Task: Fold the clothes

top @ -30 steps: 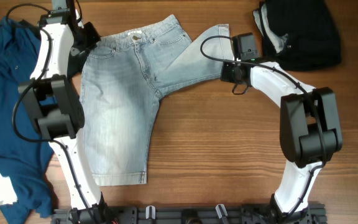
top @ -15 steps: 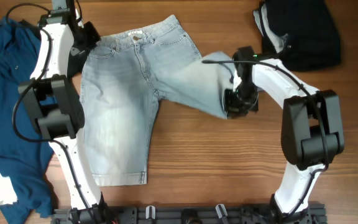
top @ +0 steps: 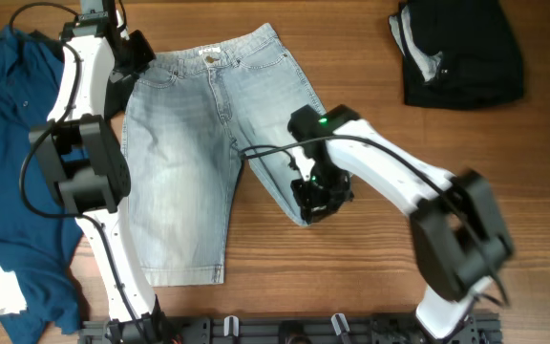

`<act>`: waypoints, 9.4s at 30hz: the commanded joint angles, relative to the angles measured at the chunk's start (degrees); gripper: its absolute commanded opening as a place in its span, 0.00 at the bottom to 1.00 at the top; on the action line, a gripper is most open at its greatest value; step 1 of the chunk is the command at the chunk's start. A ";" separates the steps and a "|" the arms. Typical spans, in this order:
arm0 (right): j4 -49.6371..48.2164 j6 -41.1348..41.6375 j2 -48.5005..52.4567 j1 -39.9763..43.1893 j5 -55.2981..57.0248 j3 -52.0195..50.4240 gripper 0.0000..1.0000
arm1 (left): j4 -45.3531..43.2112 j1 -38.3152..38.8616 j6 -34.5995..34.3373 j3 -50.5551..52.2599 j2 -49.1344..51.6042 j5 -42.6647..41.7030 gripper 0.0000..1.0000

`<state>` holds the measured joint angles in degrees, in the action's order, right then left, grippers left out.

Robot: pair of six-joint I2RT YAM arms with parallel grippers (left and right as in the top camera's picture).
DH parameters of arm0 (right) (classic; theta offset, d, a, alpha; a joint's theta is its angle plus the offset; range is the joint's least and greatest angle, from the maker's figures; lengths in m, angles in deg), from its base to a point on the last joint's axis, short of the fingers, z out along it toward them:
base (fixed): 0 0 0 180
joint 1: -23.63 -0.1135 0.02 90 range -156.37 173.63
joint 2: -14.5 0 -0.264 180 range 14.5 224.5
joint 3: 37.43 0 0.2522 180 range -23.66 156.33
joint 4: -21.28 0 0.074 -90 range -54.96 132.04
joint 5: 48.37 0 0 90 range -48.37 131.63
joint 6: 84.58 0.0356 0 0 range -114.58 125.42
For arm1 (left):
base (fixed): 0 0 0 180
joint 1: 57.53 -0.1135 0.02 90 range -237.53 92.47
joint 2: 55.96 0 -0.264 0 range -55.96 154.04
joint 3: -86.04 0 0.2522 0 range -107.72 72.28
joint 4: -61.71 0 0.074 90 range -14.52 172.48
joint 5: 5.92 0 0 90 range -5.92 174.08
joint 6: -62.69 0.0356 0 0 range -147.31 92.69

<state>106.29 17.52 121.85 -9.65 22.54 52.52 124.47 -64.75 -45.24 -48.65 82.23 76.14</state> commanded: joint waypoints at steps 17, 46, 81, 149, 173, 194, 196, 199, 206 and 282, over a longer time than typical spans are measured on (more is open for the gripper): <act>-25.27 5.68 -14.34 5.64 21.75 -0.13 0.64 | -1.86 0.22 -0.52 0.04 -1.57 0.13 0.04; -34.95 0.07 13.51 12.66 13.57 -0.44 0.76 | 8.07 0.24 8.76 0.04 -10.67 1.86 1.00; -18.78 -12.09 25.09 23.69 5.07 42.69 1.00 | 3.26 9.55 17.90 0.07 -10.86 4.00 1.00; -11.54 -3.06 -17.75 23.98 8.50 -0.07 1.00 | -11.58 6.43 15.72 23.61 -7.13 -5.66 0.33; -13.29 6.03 -11.10 23.76 6.99 -0.92 0.97 | 20.41 -4.79 9.77 33.77 -10.25 -1.33 0.04; -1.57 7.34 -15.13 10.58 7.06 -0.94 0.94 | 17.59 -1.62 10.16 35.41 -35.58 -3.10 1.00; -3.76 7.39 -15.10 7.74 7.58 -1.99 0.95 | 16.33 -1.62 10.10 35.41 -37.62 -3.69 1.00; -13.42 6.60 -14.84 4.72 10.49 -5.35 0.96 | 13.49 -1.62 9.90 35.41 -42.64 -4.46 1.00; -47.30 -14.64 -4.76 3.89 13.07 -7.56 0.97 | 7.50 -1.55 9.81 35.41 -54.10 -4.44 1.00; -10.82 49.53 -30.25 15.30 21.66 -19.28 0.83 | -25.75 3.87 -39.52 67.91 -44.44 8.44 0.77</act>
<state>97.70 61.16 87.60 5.67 44.90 35.58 104.40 -61.04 -79.97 16.11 37.93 81.34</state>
